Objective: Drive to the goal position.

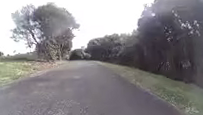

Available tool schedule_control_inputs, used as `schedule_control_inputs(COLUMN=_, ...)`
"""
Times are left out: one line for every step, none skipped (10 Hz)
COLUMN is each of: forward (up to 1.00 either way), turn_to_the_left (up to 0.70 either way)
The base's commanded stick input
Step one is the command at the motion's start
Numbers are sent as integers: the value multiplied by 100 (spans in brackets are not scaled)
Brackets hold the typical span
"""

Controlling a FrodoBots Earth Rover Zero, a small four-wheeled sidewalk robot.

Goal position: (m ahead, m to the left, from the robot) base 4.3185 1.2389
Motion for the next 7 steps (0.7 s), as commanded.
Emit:
schedule_control_inputs(forward=70, turn_to_the_left=1)
schedule_control_inputs(forward=70, turn_to_the_left=2)
schedule_control_inputs(forward=70, turn_to_the_left=2)
schedule_control_inputs(forward=70, turn_to_the_left=2)
schedule_control_inputs(forward=70, turn_to_the_left=2)
schedule_control_inputs(forward=70, turn_to_the_left=1)
schedule_control_inputs(forward=70, turn_to_the_left=0)
